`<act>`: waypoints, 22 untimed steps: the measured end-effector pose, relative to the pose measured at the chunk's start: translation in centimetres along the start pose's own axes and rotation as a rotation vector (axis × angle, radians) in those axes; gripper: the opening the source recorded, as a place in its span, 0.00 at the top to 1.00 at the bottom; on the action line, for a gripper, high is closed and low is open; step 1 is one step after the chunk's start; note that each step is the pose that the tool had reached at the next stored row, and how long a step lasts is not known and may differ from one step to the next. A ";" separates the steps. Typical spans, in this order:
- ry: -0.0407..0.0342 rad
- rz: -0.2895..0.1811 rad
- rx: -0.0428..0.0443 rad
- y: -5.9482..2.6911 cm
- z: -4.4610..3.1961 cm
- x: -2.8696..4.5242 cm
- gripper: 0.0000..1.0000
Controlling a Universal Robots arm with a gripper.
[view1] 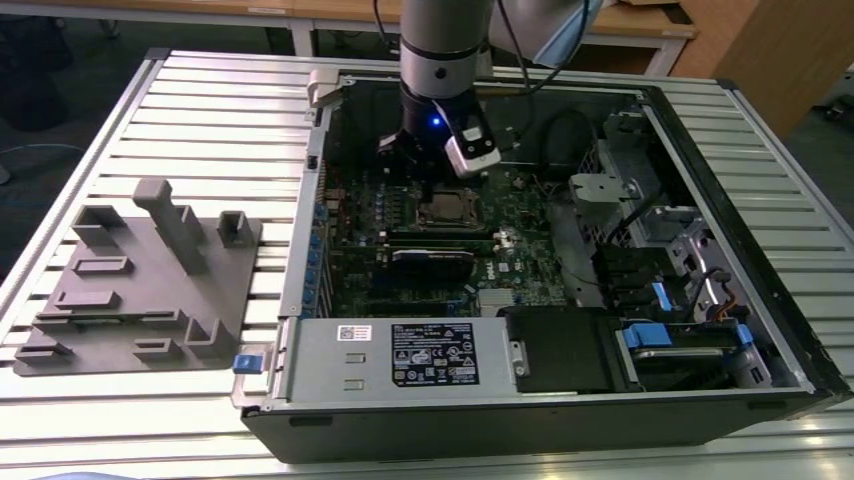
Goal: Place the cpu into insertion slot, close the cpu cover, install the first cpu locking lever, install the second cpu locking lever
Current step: 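Close the cpu cover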
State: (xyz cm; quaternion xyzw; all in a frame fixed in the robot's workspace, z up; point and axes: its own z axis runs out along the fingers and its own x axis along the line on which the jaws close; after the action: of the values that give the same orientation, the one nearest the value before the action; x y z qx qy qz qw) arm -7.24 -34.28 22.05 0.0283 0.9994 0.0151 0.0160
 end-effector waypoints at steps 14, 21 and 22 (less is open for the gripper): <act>0.0000 0.000 0.0002 0.13 0.10 -2.42 0.89; 0.0000 0.000 0.0002 0.15 0.14 -2.88 0.89; -0.0001 0.000 0.0001 0.13 0.16 -2.88 0.89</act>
State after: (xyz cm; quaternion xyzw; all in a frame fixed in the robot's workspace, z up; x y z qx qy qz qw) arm -4.35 -34.31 21.98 0.0284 0.9994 0.0151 0.0160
